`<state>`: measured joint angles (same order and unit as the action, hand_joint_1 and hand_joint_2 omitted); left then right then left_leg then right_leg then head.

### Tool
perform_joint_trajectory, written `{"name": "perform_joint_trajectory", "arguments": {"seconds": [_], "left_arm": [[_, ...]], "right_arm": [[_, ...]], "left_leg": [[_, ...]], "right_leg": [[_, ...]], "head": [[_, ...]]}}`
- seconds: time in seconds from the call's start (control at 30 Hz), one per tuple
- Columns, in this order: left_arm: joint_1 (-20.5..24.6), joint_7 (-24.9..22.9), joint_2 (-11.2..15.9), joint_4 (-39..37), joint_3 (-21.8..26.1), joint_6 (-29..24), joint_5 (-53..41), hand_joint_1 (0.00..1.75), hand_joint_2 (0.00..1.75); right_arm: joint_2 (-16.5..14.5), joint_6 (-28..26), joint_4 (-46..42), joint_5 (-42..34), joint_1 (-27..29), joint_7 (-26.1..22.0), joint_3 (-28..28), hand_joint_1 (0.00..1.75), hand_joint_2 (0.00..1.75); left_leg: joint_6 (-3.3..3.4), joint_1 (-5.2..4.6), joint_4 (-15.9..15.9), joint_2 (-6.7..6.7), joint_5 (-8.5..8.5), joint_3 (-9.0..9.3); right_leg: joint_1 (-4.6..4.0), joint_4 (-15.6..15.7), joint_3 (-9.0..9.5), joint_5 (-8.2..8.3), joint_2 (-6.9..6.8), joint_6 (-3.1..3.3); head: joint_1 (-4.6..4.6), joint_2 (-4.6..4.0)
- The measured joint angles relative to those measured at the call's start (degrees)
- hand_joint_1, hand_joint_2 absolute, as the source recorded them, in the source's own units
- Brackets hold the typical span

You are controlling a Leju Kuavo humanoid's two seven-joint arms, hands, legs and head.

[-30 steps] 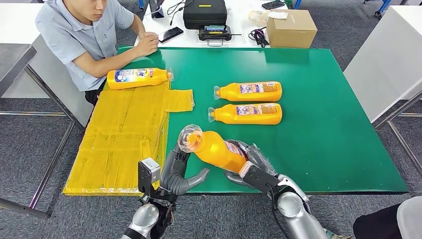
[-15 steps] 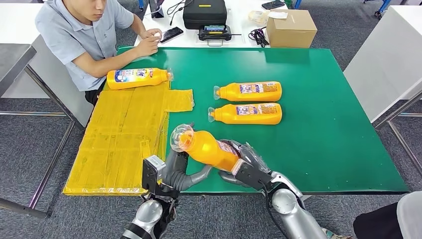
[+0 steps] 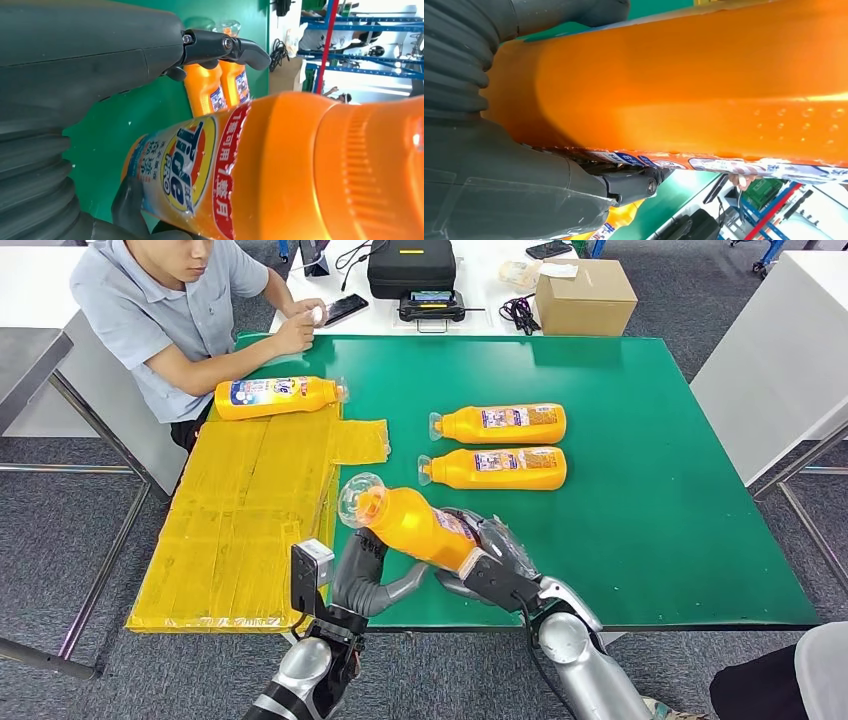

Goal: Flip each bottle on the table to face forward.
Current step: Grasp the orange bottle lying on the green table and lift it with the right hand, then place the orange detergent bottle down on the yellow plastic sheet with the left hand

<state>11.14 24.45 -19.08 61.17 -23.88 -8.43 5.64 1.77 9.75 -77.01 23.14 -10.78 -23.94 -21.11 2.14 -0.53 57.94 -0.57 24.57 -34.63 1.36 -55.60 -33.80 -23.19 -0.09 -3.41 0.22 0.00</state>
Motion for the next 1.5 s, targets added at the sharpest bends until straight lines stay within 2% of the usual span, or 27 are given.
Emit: {"name": "perform_joint_trajectory", "arguments": {"seconds": [0.63, 1.5], "left_arm": [[0.8, 0.0, -0.1, 0.0, -1.5, 1.4, 2.9, 0.00, 1.75], [2.6, 0.8, -0.2, 0.4, -2.9, -0.8, 5.3, 0.00, 1.75]], "right_arm": [[-1.4, -1.4, 3.5, 1.2, -0.7, -0.2, 0.9, 1.75, 1.75], [-2.9, -1.8, 7.5, 3.5, -2.5, -0.5, 1.0, 1.75, 1.75]], "left_leg": [[0.00, 0.00, 0.0, 0.00, 0.00, -0.01], [0.00, 0.00, 0.0, 0.00, 0.00, -0.01]], "right_leg": [[0.00, 0.0, -0.01, 0.00, 0.00, 0.00], [0.00, 0.0, -0.01, 0.01, 0.00, -0.01]], "head": [[0.00, 0.00], [0.00, 0.00]]}}
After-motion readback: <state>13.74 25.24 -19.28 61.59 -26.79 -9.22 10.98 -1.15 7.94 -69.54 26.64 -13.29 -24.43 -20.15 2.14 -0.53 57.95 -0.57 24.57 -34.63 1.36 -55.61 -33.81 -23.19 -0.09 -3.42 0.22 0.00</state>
